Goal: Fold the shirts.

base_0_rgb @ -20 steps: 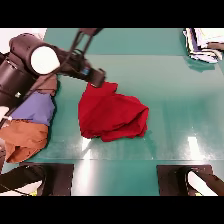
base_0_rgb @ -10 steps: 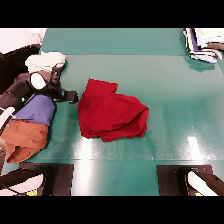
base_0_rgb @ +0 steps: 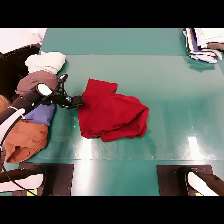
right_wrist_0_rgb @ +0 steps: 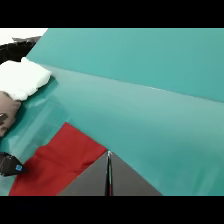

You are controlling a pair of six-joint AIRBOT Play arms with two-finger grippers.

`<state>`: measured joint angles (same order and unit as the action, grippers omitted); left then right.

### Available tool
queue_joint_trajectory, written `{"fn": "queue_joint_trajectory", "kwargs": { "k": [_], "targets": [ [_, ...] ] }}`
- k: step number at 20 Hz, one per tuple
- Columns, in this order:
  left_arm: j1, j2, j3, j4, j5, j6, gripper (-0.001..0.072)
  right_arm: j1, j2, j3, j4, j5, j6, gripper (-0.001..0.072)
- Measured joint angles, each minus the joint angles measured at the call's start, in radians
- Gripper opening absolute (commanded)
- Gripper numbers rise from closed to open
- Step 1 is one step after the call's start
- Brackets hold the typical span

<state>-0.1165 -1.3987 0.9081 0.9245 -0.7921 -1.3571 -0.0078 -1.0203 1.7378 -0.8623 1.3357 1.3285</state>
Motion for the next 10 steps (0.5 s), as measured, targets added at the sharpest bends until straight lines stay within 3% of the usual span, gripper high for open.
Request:
{"fn": "queue_joint_trajectory", "kwargs": {
  "k": [4,7,8,9,10],
  "targets": [
    [0.002,0.000,0.060,-0.035,-0.013,0.038,0.0023,-0.001,-0.031,-0.017,-0.063,0.111,0.039,0.0019],
    [0.002,0.031,0.158,-0.001,-0.034,0.048,0.0023,0.000,-0.031,-0.157,-0.161,0.192,0.091,0.0021],
    [0.002,0.041,0.194,0.010,-0.039,0.051,0.0024,0.000,-0.019,-0.245,-0.182,0.195,0.106,0.0085],
    [0.002,0.049,0.224,0.019,-0.043,0.051,0.0023,0.001,-0.005,-0.340,-0.195,0.186,0.122,0.0339],
    [0.002,0.056,0.251,0.027,-0.048,0.054,0.0023,0.001,0.011,-0.456,-0.199,0.162,0.132,0.0438]
  ]
}}
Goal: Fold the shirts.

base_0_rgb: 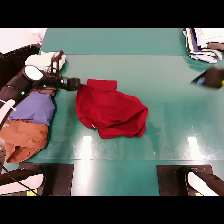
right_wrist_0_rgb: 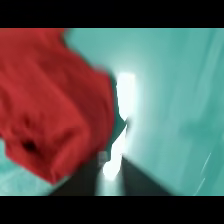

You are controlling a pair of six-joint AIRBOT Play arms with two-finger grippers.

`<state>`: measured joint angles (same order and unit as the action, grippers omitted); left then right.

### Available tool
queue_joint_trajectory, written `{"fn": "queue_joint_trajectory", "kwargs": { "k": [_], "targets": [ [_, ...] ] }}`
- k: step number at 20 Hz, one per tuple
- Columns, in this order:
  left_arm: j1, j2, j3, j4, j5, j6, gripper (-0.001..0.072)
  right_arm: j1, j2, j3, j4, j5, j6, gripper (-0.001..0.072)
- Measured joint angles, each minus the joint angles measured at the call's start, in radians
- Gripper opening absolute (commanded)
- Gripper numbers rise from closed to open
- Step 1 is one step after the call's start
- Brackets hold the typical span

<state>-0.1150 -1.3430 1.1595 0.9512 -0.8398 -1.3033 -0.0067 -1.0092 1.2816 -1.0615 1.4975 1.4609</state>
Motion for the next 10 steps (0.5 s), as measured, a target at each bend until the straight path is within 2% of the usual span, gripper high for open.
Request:
{"fn": "queue_joint_trajectory", "kwargs": {
  "k": [3,6,10],
  "targets": [
    [0.000,0.008,0.043,0.013,-0.005,0.001,0.0023,0.006,0.031,-0.350,0.055,-0.083,0.019,0.0435],
    [0.000,0.011,0.060,0.017,-0.005,0.002,0.0024,0.059,0.019,-0.614,0.183,-0.184,-0.018,0.0435],
    [0.000,0.013,0.067,0.021,-0.004,0.002,0.0023,0.209,-0.062,-0.748,0.312,-0.348,-0.066,0.0436]
  ]
}}
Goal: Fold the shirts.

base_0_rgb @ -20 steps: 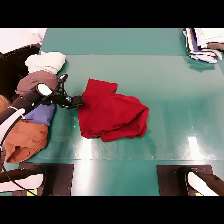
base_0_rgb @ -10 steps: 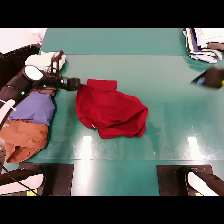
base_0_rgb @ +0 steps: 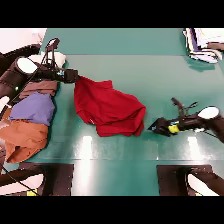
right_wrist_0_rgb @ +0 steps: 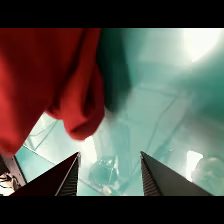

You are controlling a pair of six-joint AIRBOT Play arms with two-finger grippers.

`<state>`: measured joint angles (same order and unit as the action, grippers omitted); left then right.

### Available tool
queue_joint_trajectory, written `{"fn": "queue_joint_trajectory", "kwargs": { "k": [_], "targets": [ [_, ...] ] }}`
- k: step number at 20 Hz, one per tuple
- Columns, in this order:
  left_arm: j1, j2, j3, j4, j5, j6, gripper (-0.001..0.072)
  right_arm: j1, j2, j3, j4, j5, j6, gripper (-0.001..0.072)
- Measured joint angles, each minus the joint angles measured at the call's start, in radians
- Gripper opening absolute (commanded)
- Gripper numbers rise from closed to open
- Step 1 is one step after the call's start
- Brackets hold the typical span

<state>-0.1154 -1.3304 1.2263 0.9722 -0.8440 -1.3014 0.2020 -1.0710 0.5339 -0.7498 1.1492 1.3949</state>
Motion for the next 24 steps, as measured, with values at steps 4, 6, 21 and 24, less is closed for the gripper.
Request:
{"fn": "queue_joint_trajectory", "kwargs": {
  "k": [4,6,21,24],
  "targets": [
    [0.000,0.000,0.003,0.002,-0.013,0.000,0.0023,0.135,-0.124,0.055,0.047,-0.118,-0.019,0.0202],
    [0.000,0.001,0.003,0.002,-0.023,0.001,0.0023,0.172,-0.180,0.109,0.044,-0.145,-0.022,0.0018],
    [0.000,0.352,0.384,0.111,-0.024,0.001,0.0023,-0.027,0.182,0.671,-0.321,-0.059,0.046,0.0017],
    [0.000,0.444,0.525,0.116,-0.040,0.001,0.0023,-0.094,0.286,0.817,-0.352,-0.025,0.051,0.0017]
  ]
}}
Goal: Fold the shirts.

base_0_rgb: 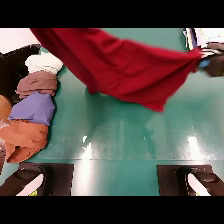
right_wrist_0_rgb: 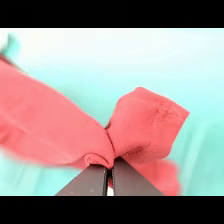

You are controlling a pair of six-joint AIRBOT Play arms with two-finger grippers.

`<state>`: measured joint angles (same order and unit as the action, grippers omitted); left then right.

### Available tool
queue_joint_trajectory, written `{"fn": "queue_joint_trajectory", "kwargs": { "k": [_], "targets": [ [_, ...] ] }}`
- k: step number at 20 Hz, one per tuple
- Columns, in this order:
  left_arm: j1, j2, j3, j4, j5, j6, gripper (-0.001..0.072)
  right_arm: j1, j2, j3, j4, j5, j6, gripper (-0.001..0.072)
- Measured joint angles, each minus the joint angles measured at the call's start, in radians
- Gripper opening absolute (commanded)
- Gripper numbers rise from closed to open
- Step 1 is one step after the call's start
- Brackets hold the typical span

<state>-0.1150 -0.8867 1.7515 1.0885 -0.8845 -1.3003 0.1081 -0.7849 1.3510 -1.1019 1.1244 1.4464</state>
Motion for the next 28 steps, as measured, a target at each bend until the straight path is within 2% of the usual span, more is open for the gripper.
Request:
{"fn": "queue_joint_trajectory", "kwargs": {
  "k": [6,9,12,15,18,23,24,26,27,28],
  "targets": [
    [0.000,0.082,0.254,0.001,-0.021,0.000,0.0022,-0.170,0.097,0.269,-0.019,0.100,0.003,0.0017],
    [0.000,0.081,0.300,0.028,0.004,0.000,0.0021,-0.262,0.075,0.396,-0.019,0.185,0.003,0.0017],
    [-0.001,0.036,0.264,0.128,0.003,-0.018,0.0022,-0.316,-0.007,0.482,-0.014,0.315,0.023,0.0017],
    [-0.001,-0.066,0.163,0.207,-0.044,-0.059,0.0023,-0.292,-0.116,0.455,-0.019,0.418,0.055,0.0017],
    [0.000,-0.221,0.019,0.246,-0.090,-0.101,0.0023,-0.196,-0.249,0.326,-0.083,0.446,0.071,0.0017],
    [0.000,-0.498,-0.139,0.277,-0.042,-0.133,0.0024,-0.059,-0.489,0.155,-0.174,0.298,0.081,0.0019],
    [0.000,-0.541,-0.151,0.282,-0.015,-0.143,0.0055,-0.043,-0.539,0.144,-0.174,0.258,0.081,0.0047],
    [0.000,-0.593,-0.166,0.294,0.027,-0.160,0.0587,-0.029,-0.623,0.153,-0.149,0.202,0.083,0.0478],
    [0.002,-0.608,-0.167,0.296,0.040,-0.167,0.0523,-0.024,-0.661,0.171,-0.137,0.195,0.082,0.0478],
    [0.003,-0.621,-0.163,0.307,0.033,-0.171,0.0504,-0.021,-0.690,0.192,-0.127,0.196,0.082,0.0479]
  ]
}}
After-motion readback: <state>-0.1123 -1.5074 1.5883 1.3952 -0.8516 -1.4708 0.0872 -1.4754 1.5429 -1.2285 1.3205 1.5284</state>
